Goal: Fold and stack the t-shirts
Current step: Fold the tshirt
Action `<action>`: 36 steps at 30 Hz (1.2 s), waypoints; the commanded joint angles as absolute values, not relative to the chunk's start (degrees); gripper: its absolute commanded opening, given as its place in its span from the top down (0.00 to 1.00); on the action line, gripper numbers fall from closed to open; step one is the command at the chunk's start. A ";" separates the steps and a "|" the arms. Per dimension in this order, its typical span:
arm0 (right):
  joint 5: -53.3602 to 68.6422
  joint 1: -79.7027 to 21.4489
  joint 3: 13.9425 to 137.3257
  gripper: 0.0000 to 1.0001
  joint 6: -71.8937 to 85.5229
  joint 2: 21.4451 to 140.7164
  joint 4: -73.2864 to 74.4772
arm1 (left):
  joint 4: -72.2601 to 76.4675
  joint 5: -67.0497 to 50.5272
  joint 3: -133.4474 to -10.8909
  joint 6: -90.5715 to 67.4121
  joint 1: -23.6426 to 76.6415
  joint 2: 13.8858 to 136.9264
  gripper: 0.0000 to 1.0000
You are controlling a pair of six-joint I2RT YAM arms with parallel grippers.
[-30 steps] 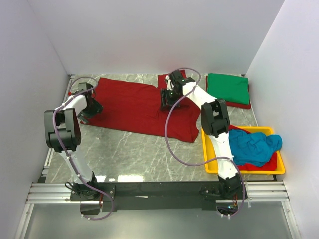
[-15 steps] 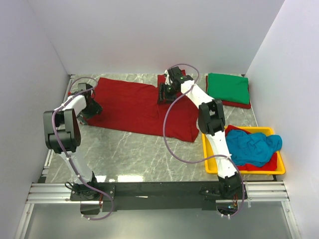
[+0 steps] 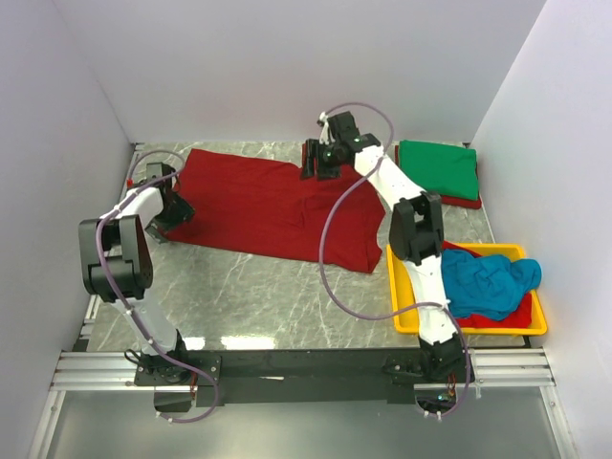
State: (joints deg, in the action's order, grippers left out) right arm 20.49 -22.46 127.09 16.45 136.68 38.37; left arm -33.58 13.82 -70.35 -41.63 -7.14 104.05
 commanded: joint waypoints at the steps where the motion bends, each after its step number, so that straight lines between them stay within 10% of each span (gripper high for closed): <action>1: 19.69 -22.24 124.73 0.35 16.17 127.80 36.29 | -31.55 14.59 -71.54 -42.19 -6.95 99.93 0.14; 20: 17.14 -21.80 76.49 0.37 16.61 104.24 31.91 | -25.23 7.30 -75.16 -42.89 1.58 110.82 0.14; 36: 14.24 -21.71 59.07 0.37 21.09 90.71 31.55 | -21.36 8.44 -67.06 -41.40 1.41 108.28 0.13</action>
